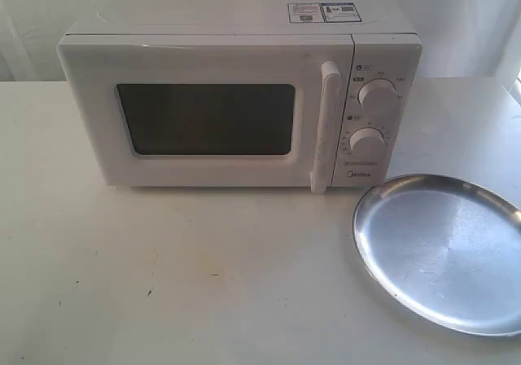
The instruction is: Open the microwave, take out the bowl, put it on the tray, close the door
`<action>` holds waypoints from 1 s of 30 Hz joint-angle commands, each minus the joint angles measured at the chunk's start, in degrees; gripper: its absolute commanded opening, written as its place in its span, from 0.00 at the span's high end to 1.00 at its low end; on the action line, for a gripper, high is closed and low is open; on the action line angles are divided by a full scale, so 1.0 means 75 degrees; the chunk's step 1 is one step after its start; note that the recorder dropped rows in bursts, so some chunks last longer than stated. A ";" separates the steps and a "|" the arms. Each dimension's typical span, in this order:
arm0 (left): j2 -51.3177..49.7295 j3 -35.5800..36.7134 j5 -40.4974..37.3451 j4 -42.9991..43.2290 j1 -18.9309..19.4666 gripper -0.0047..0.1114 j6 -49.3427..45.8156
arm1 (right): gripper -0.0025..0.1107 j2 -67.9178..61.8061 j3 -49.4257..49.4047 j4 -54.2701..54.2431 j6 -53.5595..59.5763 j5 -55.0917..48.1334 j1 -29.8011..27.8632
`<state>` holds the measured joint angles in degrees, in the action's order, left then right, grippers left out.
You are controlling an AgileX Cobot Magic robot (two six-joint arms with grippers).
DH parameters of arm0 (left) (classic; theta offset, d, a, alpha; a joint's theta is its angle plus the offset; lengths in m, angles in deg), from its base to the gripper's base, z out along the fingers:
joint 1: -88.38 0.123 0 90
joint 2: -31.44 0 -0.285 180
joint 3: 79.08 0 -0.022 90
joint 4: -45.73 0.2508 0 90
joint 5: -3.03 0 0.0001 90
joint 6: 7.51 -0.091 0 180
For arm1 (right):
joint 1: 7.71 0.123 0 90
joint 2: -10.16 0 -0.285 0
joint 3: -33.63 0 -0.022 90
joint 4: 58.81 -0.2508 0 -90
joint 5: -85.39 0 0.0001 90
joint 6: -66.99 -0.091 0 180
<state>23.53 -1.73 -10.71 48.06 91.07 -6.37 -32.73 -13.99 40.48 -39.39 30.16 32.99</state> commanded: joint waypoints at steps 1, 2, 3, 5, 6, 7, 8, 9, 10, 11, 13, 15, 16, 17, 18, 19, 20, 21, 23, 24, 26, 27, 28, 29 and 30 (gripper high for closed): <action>0.0016 -0.0018 -0.0045 -0.0075 -0.0026 0.96 0.0012 | 0.98 0.0039 0.0014 0.0088 -0.0038 -0.0079 -0.0014; 0.0016 -0.0018 -0.0045 -0.0075 -0.0026 0.96 0.0012 | 0.98 0.0039 0.0014 0.0088 -0.0038 -0.0079 -0.0014; 0.0016 -0.0018 -0.0045 -0.0075 -0.0026 0.96 0.0012 | 0.98 0.0039 0.0014 0.0088 -0.0038 -0.0031 -0.0014; 0.0016 -0.0018 -0.0045 -0.0075 -0.0026 0.96 0.0012 | 0.98 0.0039 0.0014 0.0088 -0.0297 0.0243 -0.0014; 0.0016 -0.0018 -0.0045 -0.0075 -0.0026 0.96 0.0012 | 0.98 0.0039 0.0014 0.0088 -0.0457 0.0377 -0.0014; 0.0016 -0.0018 -0.0045 -0.0075 -0.0026 0.96 0.0012 | 0.98 0.0039 0.0014 0.0088 -0.0678 0.0534 -0.0014; 0.0016 -0.0018 -0.0045 -0.0075 -0.0026 0.96 0.0012 | 0.98 0.0039 0.0014 0.0088 -0.0988 0.0706 -0.0014; 0.0016 -0.0018 -0.0045 -0.0075 -0.0026 0.96 0.0012 | 0.98 0.0039 0.0014 0.0088 -0.1056 0.0722 -0.0014; 0.0016 -0.0018 -0.0045 -0.0075 -0.0026 0.96 0.0012 | 0.98 0.0039 0.0014 0.0088 -0.1056 0.0708 -0.0014; 0.0016 -0.0018 -0.0045 -0.0075 -0.0026 0.96 0.0012 | 0.98 0.0039 0.0014 0.0088 -0.1056 0.0694 -0.0014; 0.0016 -0.0018 -0.0045 -0.0075 -0.0026 0.96 0.0012 | 0.98 0.0039 0.0014 0.0088 -0.1071 0.0742 -0.0014; 0.0016 -0.0018 -0.0045 -0.0075 -0.0026 0.96 0.0012 | 0.98 0.0039 0.0014 0.0088 -0.1053 0.0740 -0.0014; 0.0016 -0.0018 -0.0045 -0.0075 -0.0026 0.96 0.0012 | 0.98 0.0039 0.0014 0.0088 -0.1052 0.0708 -0.0014; 0.0016 -0.0018 -0.0045 -0.0075 -0.0026 0.96 0.0012 | 0.98 0.0039 0.0014 0.0088 -0.1052 0.0621 -0.0014; 0.0016 -0.0018 -0.0045 -0.0075 -0.0026 0.96 0.0012 | 0.98 0.0039 0.0029 0.0088 -0.1052 0.0423 -0.0014; 0.0016 -0.0018 -0.0045 -0.0075 -0.0026 0.96 0.0012 | 0.98 0.0039 0.0056 0.0088 -0.1052 -0.0003 -0.0014; 0.0016 -0.0018 -0.0045 -0.0075 -0.0026 0.96 0.0012 | 0.98 0.0039 0.0056 0.0088 -0.1052 -0.0571 -0.0014; 0.0016 -0.0018 -0.0045 -0.0075 -0.0026 0.96 0.0012 | 0.98 0.0039 0.0042 0.0088 -0.1052 -0.1406 -0.0014; 0.0016 -0.0018 -0.0045 -0.0075 -0.0026 0.96 0.0012 | 0.98 0.0025 0.0042 0.0088 -0.1107 -0.1964 -0.0039; 0.0016 -0.0018 -0.0045 -0.0075 -0.0026 0.96 0.0012 | 0.98 0.0043 0.0042 0.0088 -0.1142 -0.1964 -0.0039; 0.0016 -0.0018 -0.0045 -0.0075 -0.0026 0.96 0.0012 | 0.98 -0.0086 0.0042 0.0088 -0.1270 -0.1964 -0.0039; 0.0016 -0.0018 -0.0045 -0.0075 -0.0026 0.96 0.0012 | 0.98 -0.0181 0.0042 0.0088 -0.1216 -0.1487 -0.0039; 0.0016 -0.0018 -0.0045 -0.0075 -0.0026 0.96 0.0012 | 0.98 -0.0374 0.0057 0.0088 -0.1183 -0.0769 -0.0039; 0.0016 -0.0018 -0.0045 -0.0075 -0.0026 0.96 0.0012 | 0.98 -0.0590 0.0122 0.0088 -0.1183 -0.0238 -0.0039; 0.0016 -0.0018 -0.0045 -0.0075 -0.0026 0.96 0.0012 | 0.98 -0.1007 0.0275 0.0088 -0.1183 0.0375 -0.0039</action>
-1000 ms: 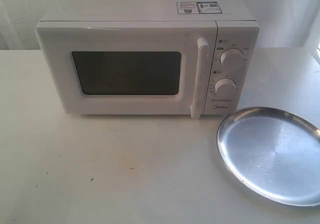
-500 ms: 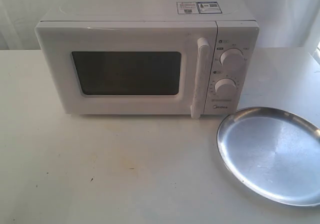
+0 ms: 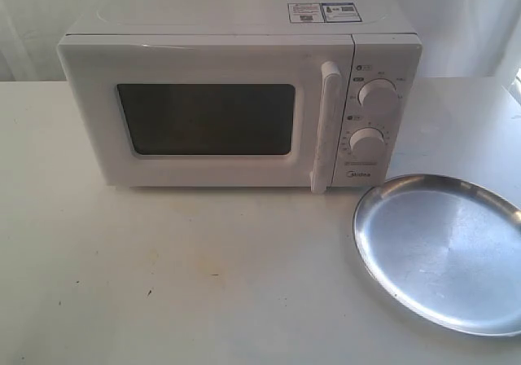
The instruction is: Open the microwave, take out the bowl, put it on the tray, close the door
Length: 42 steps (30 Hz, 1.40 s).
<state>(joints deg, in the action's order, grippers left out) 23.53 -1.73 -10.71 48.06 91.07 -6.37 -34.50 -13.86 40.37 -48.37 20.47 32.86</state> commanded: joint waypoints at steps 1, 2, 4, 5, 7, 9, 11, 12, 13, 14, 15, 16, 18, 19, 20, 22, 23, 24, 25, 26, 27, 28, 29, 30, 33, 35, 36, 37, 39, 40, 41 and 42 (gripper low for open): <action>0.0016 -0.0018 -0.0045 -0.0075 -0.0026 0.96 0.0012 | 0.98 -0.1253 0.0458 0.0102 0.0219 0.2246 -0.0022; 0.0016 -0.0018 -0.0045 -0.0075 -0.0026 0.96 0.0012 | 0.98 -0.1777 0.0748 0.0102 0.0816 0.2813 -0.0022; 0.0016 -0.0018 -0.0045 -0.0075 -0.0026 0.96 0.0012 | 0.98 -0.2466 0.1104 0.0102 0.1607 0.3759 -0.0022; 0.0016 -0.0018 -0.0045 -0.0075 -0.0026 0.96 0.0012 | 0.98 -0.2906 0.1404 0.0102 0.2220 0.4289 -0.0032; 0.0016 -0.0018 -0.0045 -0.0075 -0.0026 0.96 0.0012 | 0.98 -0.3483 0.1856 0.0102 0.3370 0.5282 -0.0094; 0.0016 -0.0018 -0.0045 -0.0075 -0.0026 0.96 0.0012 | 0.98 -0.3914 0.2239 0.0102 0.4661 0.5818 -0.0094; 0.0016 -0.0018 -0.0045 -0.0075 -0.0026 0.96 0.0012 | 0.98 -0.4115 0.2543 0.0102 0.5773 0.6019 -0.0120; 0.0016 -0.0018 -0.0045 -0.0075 -0.0026 0.96 0.0012 | 0.98 -0.4137 0.2673 0.0102 0.6099 0.6039 -0.0179; 0.0016 -0.0018 -0.0045 -0.0075 -0.0026 0.96 0.0012 | 0.98 -0.4137 0.2811 0.0102 0.6425 0.6052 -0.0317; 0.0016 -0.0018 -0.0045 -0.0075 -0.0026 0.96 0.0012 | 0.98 -0.4137 0.2967 0.0102 0.6646 0.6069 -0.0517; 0.0016 -0.0018 -0.0045 -0.0075 -0.0026 0.96 0.0012 | 0.98 -0.4099 0.3095 0.0102 0.6739 0.6069 -0.0728; 0.0016 -0.0018 -0.0045 -0.0075 -0.0026 0.96 0.0012 | 0.98 -0.4079 0.3266 0.0102 0.6778 0.6050 -0.1042; 0.0016 -0.0018 -0.0045 -0.0075 -0.0026 0.96 0.0012 | 0.98 -0.4048 0.3607 0.0102 0.6764 0.5878 -0.1809; 0.0016 -0.0018 -0.0045 -0.0075 -0.0026 0.96 0.0012 | 0.98 -0.4032 0.3732 0.0102 0.6749 0.5777 -0.2096; 0.0016 -0.0018 -0.0045 -0.0075 -0.0026 0.96 0.0012 | 0.98 -0.4031 0.3878 0.0102 0.6749 0.5686 -0.2455; 0.0016 -0.0018 -0.0045 -0.0075 -0.0026 0.96 0.0012 | 0.98 -0.4031 0.4158 0.0102 0.6749 0.5636 -0.3118; 0.0016 -0.0018 -0.0045 -0.0075 -0.0026 0.96 0.0012 | 0.98 -0.4049 0.4313 0.0102 0.6749 0.5704 -0.3479; 0.0016 -0.0018 -0.0045 -0.0075 -0.0026 0.96 0.0012 | 0.98 -0.4082 0.4498 0.0102 0.6749 0.5822 -0.3801; 0.0016 -0.0018 -0.0045 -0.0075 -0.0026 0.96 0.0012 | 0.98 -0.4134 0.4660 0.0102 0.6749 0.5967 -0.4018; 0.0016 -0.0018 -0.0045 -0.0075 -0.0026 0.96 0.0012 | 0.98 -0.4187 0.4874 0.0102 0.6502 0.6037 -0.4215; 0.0016 -0.0018 -0.0045 -0.0075 -0.0026 0.96 0.0012 | 0.98 -0.4248 0.5089 0.0102 0.5887 0.6113 -0.4330; 0.0016 -0.0018 -0.0045 -0.0075 -0.0026 0.96 0.0012 | 0.98 -0.4267 0.5252 0.0102 0.5269 0.6244 -0.4365; 0.0016 -0.0018 -0.0045 -0.0075 -0.0026 0.96 0.0012 | 0.98 -0.4286 0.5424 0.0013 0.4456 0.6562 -0.4365; 0.0016 -0.0018 -0.0045 -0.0075 -0.0026 0.96 0.0012 | 0.98 -0.4294 0.5551 -0.0089 0.3917 0.7153 -0.4365; 0.0016 -0.0018 -0.0045 -0.0075 -0.0026 0.96 0.0012 | 0.98 -0.4364 0.5664 -0.0040 0.3546 0.9855 -0.4365; 0.0016 -0.0018 -0.0045 -0.0075 -0.0026 0.96 0.0012 | 0.98 -0.4547 0.5645 0.0102 0.3548 1.1892 -0.4365; 0.0016 -0.0018 -0.0045 -0.0075 -0.0026 0.96 0.0012 | 0.98 -0.4676 0.5608 0.0102 0.3682 1.2934 -0.4365; 0.0016 -0.0018 -0.0045 -0.0075 -0.0026 0.96 0.0012 | 0.98 -0.4802 0.5521 0.0102 0.3783 1.3738 -0.4365; 0.0016 -0.0018 -0.0045 -0.0075 -0.0026 0.96 0.0012 | 0.98 -0.5093 0.5296 0.0102 0.3842 1.4496 -0.4365; 0.0016 -0.0018 -0.0045 -0.0075 -0.0026 0.96 0.0012 | 0.98 -0.5194 0.5180 0.0102 0.3934 1.4654 -0.4365; 0.0016 -0.0018 -0.0045 -0.0075 -0.0026 0.96 0.0012 | 0.98 -0.5324 0.5029 0.0102 0.4151 1.4831 -0.4365; 0.0016 -0.0018 -0.0045 -0.0075 -0.0026 0.96 0.0012 | 0.98 -0.5456 0.4892 0.0102 0.4322 1.5008 -0.4386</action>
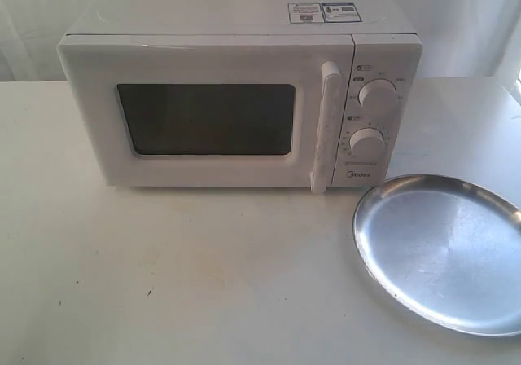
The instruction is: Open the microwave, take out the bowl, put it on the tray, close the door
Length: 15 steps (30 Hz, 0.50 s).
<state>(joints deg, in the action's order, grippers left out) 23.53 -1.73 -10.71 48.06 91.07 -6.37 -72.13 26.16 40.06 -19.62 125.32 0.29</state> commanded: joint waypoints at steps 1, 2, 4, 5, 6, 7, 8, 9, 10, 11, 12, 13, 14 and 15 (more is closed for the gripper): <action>0.0016 -0.0018 -0.0045 -0.0075 -0.0026 0.96 0.0012 | 0.98 -0.0573 -0.0564 0.0144 0.0603 0.1239 -0.0096; 0.0016 -0.0018 -0.0045 -0.0075 -0.0026 0.96 0.0012 | 0.98 -0.0714 -0.0668 0.0144 0.0604 0.1495 -0.0201; 0.0016 -0.0018 -0.0045 -0.0075 -0.0026 0.96 0.0012 | 0.98 -0.1010 -0.0873 0.0144 0.0621 0.2106 -0.0465; 0.0016 -0.0018 -0.0045 -0.0075 -0.0026 0.96 0.0012 | 0.98 -0.1140 -0.0954 0.0144 0.0661 0.2490 -0.0603; 0.0016 -0.0018 -0.0045 -0.0075 -0.0026 0.96 0.0012 | 0.98 -0.1320 -0.1041 0.0144 0.0675 0.2935 -0.0743; 0.0016 -0.0018 -0.0045 -0.0075 -0.0026 0.96 0.0012 | 0.98 -0.1509 -0.1104 0.0144 0.0765 0.3348 -0.0881; 0.0016 -0.0018 -0.0045 -0.0075 -0.0026 0.96 0.0012 | 0.98 -0.1668 -0.1136 0.0144 0.0888 0.3566 -0.0967; 0.0016 -0.0018 -0.0045 -0.0075 -0.0026 0.96 0.0012 | 0.98 -0.1877 -0.1137 0.0144 0.0925 0.3689 -0.1002; 0.0016 -0.0018 -0.0045 -0.0075 -0.0026 0.96 0.0012 | 0.98 -0.2094 -0.1150 0.0144 0.0925 0.3673 -0.1002; 0.0016 -0.0018 -0.0045 -0.0075 -0.0026 0.96 0.0012 | 0.98 -0.2312 -0.1150 0.0144 0.0925 0.3641 -0.1002; 0.0016 -0.0018 -0.0045 -0.0075 -0.0026 0.96 0.0012 | 0.98 -0.2521 -0.1150 0.0144 0.0925 0.3620 -0.1002; 0.0016 -0.0018 -0.0045 -0.0075 -0.0026 0.96 0.0012 | 0.98 -0.2707 -0.1150 0.0144 0.0854 0.3654 -0.1002; 0.0016 -0.0018 -0.0045 -0.0075 -0.0026 0.96 0.0012 | 0.98 -0.2846 -0.1150 0.0144 0.0796 0.3731 -0.1002; 0.0016 -0.0018 -0.0045 -0.0075 -0.0026 0.96 0.0012 | 0.98 -0.3016 -0.1150 0.0144 0.0743 0.3787 -0.1002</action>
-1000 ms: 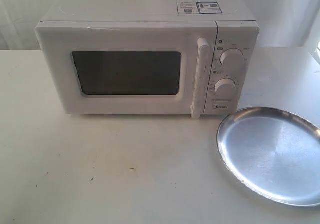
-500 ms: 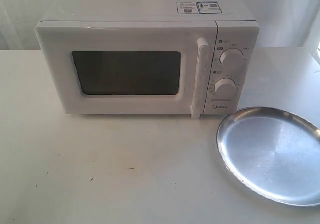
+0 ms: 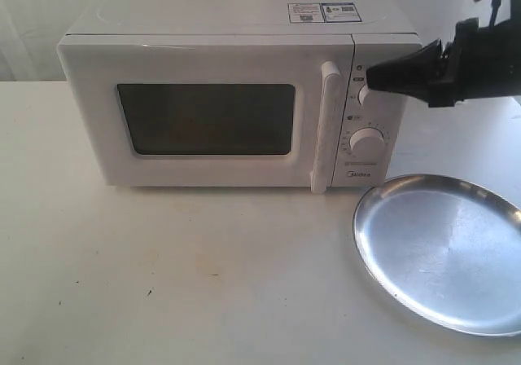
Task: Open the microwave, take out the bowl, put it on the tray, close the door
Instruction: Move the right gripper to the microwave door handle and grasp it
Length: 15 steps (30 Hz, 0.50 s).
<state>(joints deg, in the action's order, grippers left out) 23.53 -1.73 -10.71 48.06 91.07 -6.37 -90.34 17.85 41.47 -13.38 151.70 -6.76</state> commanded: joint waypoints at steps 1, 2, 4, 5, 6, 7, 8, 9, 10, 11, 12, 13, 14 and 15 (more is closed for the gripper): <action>0.0016 -0.0018 -0.0045 -0.0075 -0.0026 0.96 0.0012 | 0.98 -0.0688 -0.0042 -0.0044 -0.0106 0.0323 -0.0046; 0.0016 -0.0018 -0.0045 -0.0075 -0.0026 0.96 0.0012 | 0.98 -0.0774 -0.0072 -0.0044 -0.0040 0.0412 -0.0046; 0.0016 -0.0018 -0.0045 -0.0075 -0.0026 0.96 0.0012 | 0.98 -0.0893 -0.0180 -0.0044 0.0168 0.0427 0.0030; 0.0016 -0.0018 -0.0045 -0.0075 -0.0026 0.96 0.0012 | 0.98 -0.0893 -0.0247 -0.0044 0.0274 0.0342 0.0048; 0.0016 -0.0018 -0.0045 -0.0075 -0.0026 0.96 0.0012 | 0.98 -0.0893 -0.0327 -0.0044 0.0458 0.0158 0.0108; 0.0016 -0.0018 -0.0045 -0.0075 -0.0026 0.96 0.0012 | 0.98 -0.0893 -0.0395 -0.0044 0.0564 0.0025 0.0127; 0.0016 -0.0018 -0.0045 -0.0075 -0.0026 0.96 0.0012 | 0.96 -0.0893 -0.0432 -0.0044 0.0585 -0.0111 0.0142; 0.0016 -0.0018 -0.0045 -0.0075 -0.0026 0.96 0.0012 | 0.94 -0.0893 -0.0486 -0.0044 0.0612 -0.0312 0.0174; 0.0016 -0.0018 -0.0045 -0.0075 -0.0026 0.96 0.0012 | 0.91 -0.0893 -0.0509 -0.0044 0.0640 -0.0360 0.0174; 0.0016 -0.0018 -0.0045 -0.0075 -0.0026 0.96 0.0012 | 0.87 -0.0893 -0.0530 -0.0044 0.0674 -0.0395 0.0174; 0.0016 -0.0018 -0.0045 -0.0075 -0.0026 0.96 0.0012 | 0.80 -0.0893 -0.0547 -0.0044 0.0725 -0.0415 0.0174; 0.0016 -0.0018 -0.0045 -0.0075 -0.0026 0.96 0.0012 | 0.74 -0.0893 -0.0560 -0.0044 0.0726 -0.0448 0.0174; 0.0016 -0.0018 -0.0045 -0.0075 -0.0026 0.96 0.0012 | 0.66 -0.0893 -0.0560 -0.0044 0.0726 -0.0448 0.0174; 0.0016 -0.0018 -0.0045 -0.0075 -0.0026 0.96 0.0012 | 0.58 -0.0893 -0.0560 -0.0044 0.0726 -0.0468 0.0206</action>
<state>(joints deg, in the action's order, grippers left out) 23.53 -1.73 -10.71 48.06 91.07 -6.37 -97.10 13.96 41.57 -8.77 148.99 -5.43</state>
